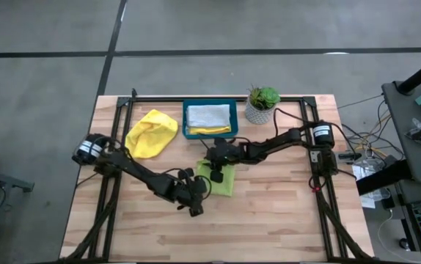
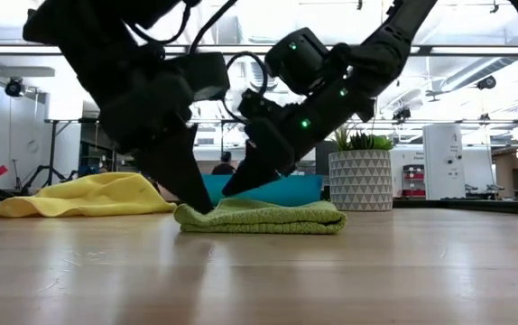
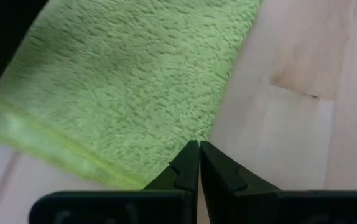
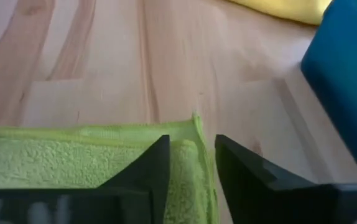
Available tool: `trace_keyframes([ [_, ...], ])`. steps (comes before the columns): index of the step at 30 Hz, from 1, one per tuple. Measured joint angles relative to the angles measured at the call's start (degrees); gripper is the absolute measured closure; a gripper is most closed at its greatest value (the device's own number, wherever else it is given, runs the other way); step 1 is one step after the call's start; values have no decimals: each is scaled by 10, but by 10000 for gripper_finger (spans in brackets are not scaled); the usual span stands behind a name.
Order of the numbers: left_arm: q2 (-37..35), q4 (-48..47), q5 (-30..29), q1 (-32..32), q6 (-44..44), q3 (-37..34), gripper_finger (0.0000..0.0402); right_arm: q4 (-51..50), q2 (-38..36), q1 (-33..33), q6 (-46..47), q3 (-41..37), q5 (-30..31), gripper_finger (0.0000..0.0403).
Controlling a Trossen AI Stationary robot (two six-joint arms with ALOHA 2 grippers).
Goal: Fold microfiber towels
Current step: Fold the green microfiber cloth, then stack the folded green microfiber cloth on top of the gray microfiber cloth
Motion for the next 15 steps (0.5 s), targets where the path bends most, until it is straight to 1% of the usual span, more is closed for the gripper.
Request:
trace_keyframes([
  [5, -20, -25, -6, 1, 0, 0, 402, -56, -20, -1, 3, 19, 0, 257],
  [10, -43, -72, -15, 4, 17, 1, 402, -152, -62, -1, 24, 37, 0, 242],
  [12, -51, -83, -35, 8, 45, 1, 402, -202, -85, -1, 49, 43, 0, 240],
  [15, -57, -95, -52, 20, 90, 1, 402, -273, -117, -1, 111, 50, 0, 239],
])
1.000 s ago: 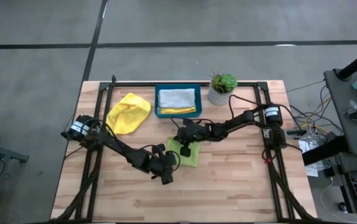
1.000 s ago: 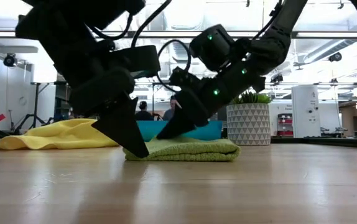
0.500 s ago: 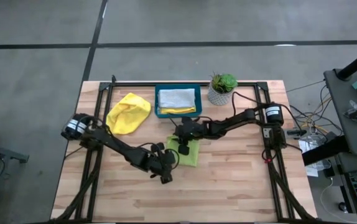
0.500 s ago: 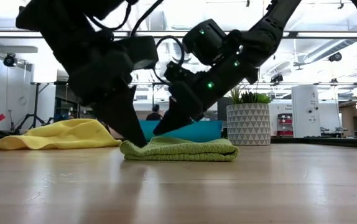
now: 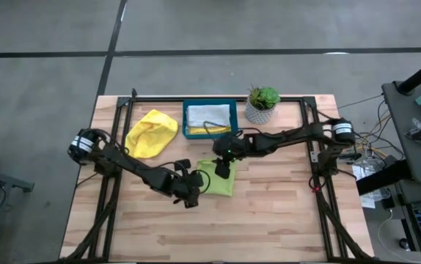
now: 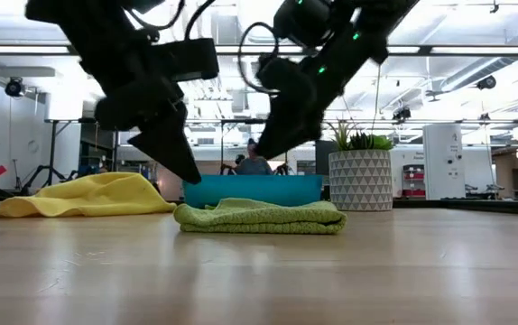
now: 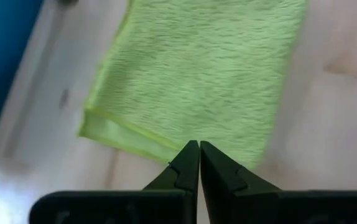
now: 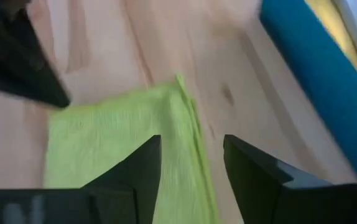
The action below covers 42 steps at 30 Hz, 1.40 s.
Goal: Fold microfiber towels
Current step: Stack the folded green microfiber cloth on top of the gray microfiber cloth
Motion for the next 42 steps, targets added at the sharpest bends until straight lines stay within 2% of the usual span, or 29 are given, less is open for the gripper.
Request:
trace_keyframes([
  [5, -9, -12, 4, 36, 25, -1, 402, -108, -57, 0, 144, -12, -56, 234],
  [10, -20, -12, 78, 74, 15, -5, 394, -120, -118, 17, 303, -77, -78, 205],
  [15, -50, 30, 167, 118, -26, -47, 332, -82, -159, 45, 434, -156, -64, 170],
  [18, -68, 113, 221, 142, -77, -88, 277, -24, -161, 59, 481, -199, -55, 153],
  [23, -71, 194, 227, 158, -174, -142, 192, 83, -139, 68, 520, -255, -56, 136],
  [27, -61, 215, 216, 158, -205, -156, 153, 149, -121, 68, 533, -278, -55, 136],
  [32, -36, 266, 209, 158, -215, -158, 144, 191, -85, 71, 534, -283, -56, 136],
  [36, -14, 271, 208, 158, -225, -151, 144, 237, -53, 73, 529, -278, -55, 137],
  [42, 5, 293, 207, 158, -229, -147, 144, 299, -17, 73, 513, -271, -55, 159],
])
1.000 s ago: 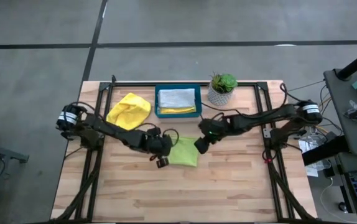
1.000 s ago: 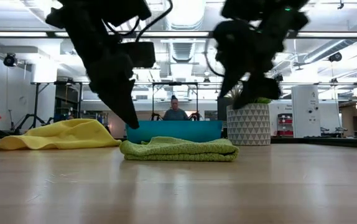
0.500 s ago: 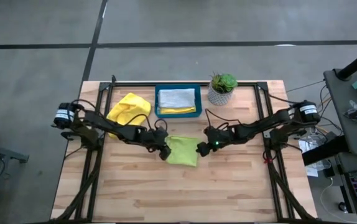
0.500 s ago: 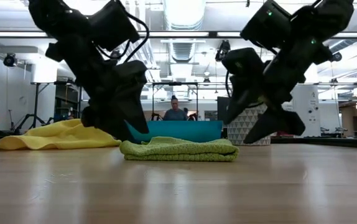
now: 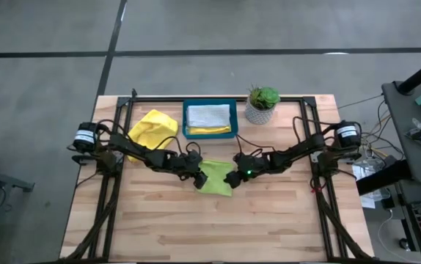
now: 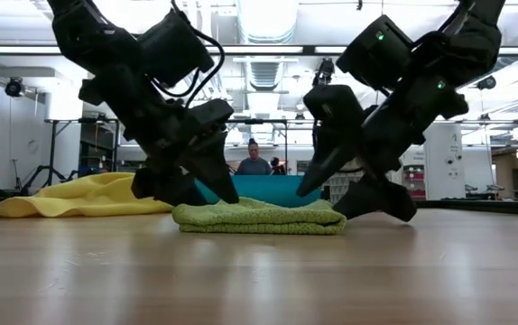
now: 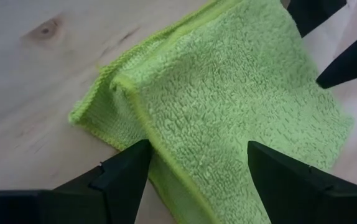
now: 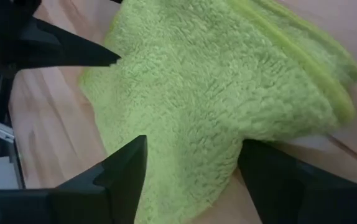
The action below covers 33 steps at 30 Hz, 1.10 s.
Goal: Fold microfiber towels
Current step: Stack the folded green microfiber cloth on top of the gray microfiber cloth
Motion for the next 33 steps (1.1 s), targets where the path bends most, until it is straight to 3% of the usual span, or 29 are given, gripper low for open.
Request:
trace_keyframes([
  [8, 2, 15, 0, -2, 1, -3, 179, 28, 16, 0, -6, 0, 12, 231],
  [18, 3, 13, -3, -5, 18, -4, 316, 33, 12, 0, -46, 0, 26, 383],
  [23, 2, 15, -15, -8, 36, -4, 391, 35, 2, -5, -73, 0, 31, 389],
  [33, -63, 5, -61, 13, 109, -5, 399, 27, -65, -54, -140, 0, 28, 390],
])
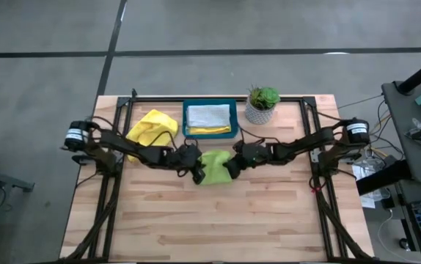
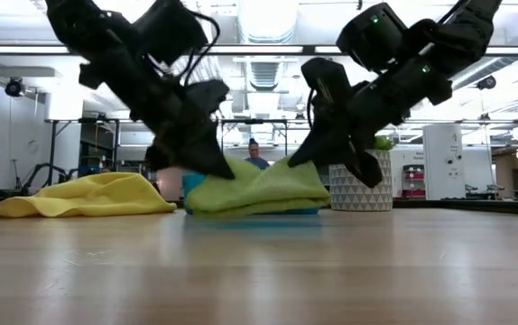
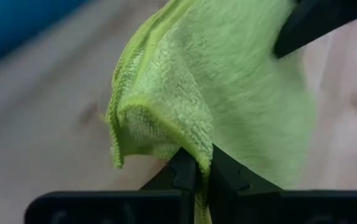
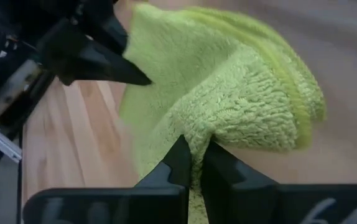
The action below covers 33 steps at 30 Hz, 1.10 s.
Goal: Fold microfiber towels
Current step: Stack the folded green microfiber cloth on top of the gray microfiber cloth
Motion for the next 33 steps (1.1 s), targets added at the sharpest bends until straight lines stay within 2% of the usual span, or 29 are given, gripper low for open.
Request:
trace_keyframes([
  [10, -89, -13, -12, 66, 103, 1, 399, -9, -41, -74, -98, 27, -4, 390],
  [16, -128, -11, -13, 122, 163, 2, 400, -118, -33, -123, -203, 110, -8, 390],
  [25, -138, -9, -12, 209, 217, 5, 400, -231, -31, -194, -324, 228, -8, 390],
  [33, -134, -2, -8, 260, 243, 16, 400, -254, 8, -231, -345, 277, -14, 390],
])
